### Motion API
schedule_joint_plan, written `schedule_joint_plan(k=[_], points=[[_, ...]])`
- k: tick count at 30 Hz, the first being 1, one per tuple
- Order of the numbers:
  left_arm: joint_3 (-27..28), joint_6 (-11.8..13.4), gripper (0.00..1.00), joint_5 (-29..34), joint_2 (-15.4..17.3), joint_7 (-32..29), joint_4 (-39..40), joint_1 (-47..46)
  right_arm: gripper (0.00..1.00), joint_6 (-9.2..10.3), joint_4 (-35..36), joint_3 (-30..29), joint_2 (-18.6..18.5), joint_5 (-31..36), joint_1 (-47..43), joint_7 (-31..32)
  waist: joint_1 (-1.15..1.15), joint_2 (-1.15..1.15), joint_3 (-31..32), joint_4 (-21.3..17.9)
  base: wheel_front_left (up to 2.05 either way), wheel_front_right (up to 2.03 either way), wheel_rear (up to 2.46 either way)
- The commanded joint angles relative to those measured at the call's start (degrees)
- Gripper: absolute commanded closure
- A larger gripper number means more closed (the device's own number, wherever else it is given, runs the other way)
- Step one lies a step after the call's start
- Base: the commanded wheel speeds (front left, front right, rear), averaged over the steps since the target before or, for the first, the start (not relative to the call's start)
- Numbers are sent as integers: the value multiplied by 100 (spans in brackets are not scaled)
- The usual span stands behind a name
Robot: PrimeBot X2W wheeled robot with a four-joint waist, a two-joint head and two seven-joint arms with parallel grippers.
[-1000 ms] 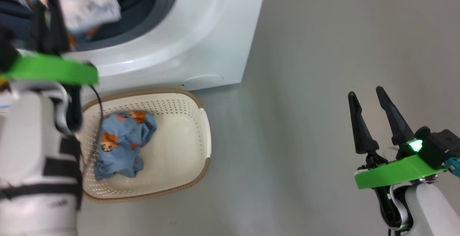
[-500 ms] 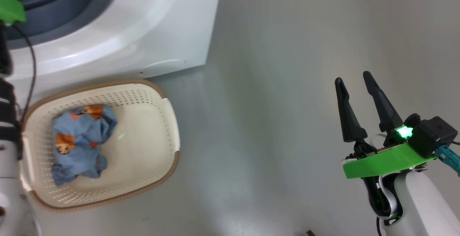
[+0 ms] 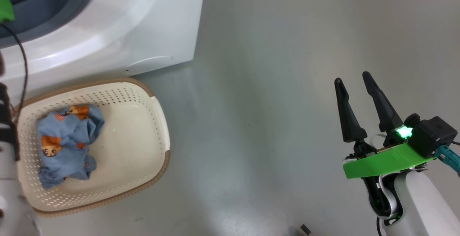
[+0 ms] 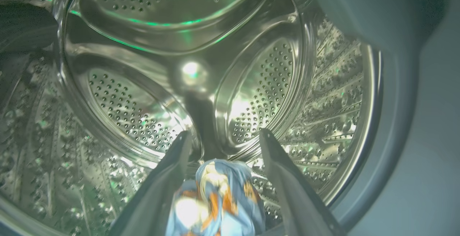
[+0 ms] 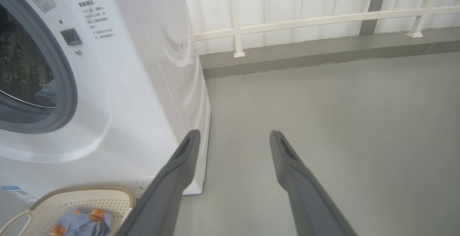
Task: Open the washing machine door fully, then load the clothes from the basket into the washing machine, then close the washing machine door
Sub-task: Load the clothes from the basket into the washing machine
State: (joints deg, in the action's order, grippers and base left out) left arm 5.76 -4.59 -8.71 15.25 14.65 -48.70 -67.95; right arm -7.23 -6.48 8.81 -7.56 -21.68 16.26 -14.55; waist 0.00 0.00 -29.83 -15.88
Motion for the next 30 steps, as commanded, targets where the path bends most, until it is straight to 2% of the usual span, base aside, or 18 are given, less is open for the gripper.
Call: schedule_joint_plan(k=[1, 9, 18, 30], points=[[89, -33, 0, 9, 211, 35, 150, 143, 0, -25, 114, 57, -43, -39, 28, -45, 0, 0, 47, 48, 0, 0, 0], [343, -121, 0, 5, -4, 35, 363, 805, 0, -25, 107, 4, -140, -16, 17, -45, 0, 0, 305, 283, 0, 0, 0], [536, -146, 0, 144, -431, 35, 885, 1833, 0, -25, 78, -149, -258, 6, -109, -45, 0, 0, 672, 570, 0, 0, 0], [523, -183, 0, 380, -823, 35, 1388, 2812, 0, -25, 2, -238, -370, 34, -282, -45, 0, 0, 1120, 852, 0, 0, 0]])
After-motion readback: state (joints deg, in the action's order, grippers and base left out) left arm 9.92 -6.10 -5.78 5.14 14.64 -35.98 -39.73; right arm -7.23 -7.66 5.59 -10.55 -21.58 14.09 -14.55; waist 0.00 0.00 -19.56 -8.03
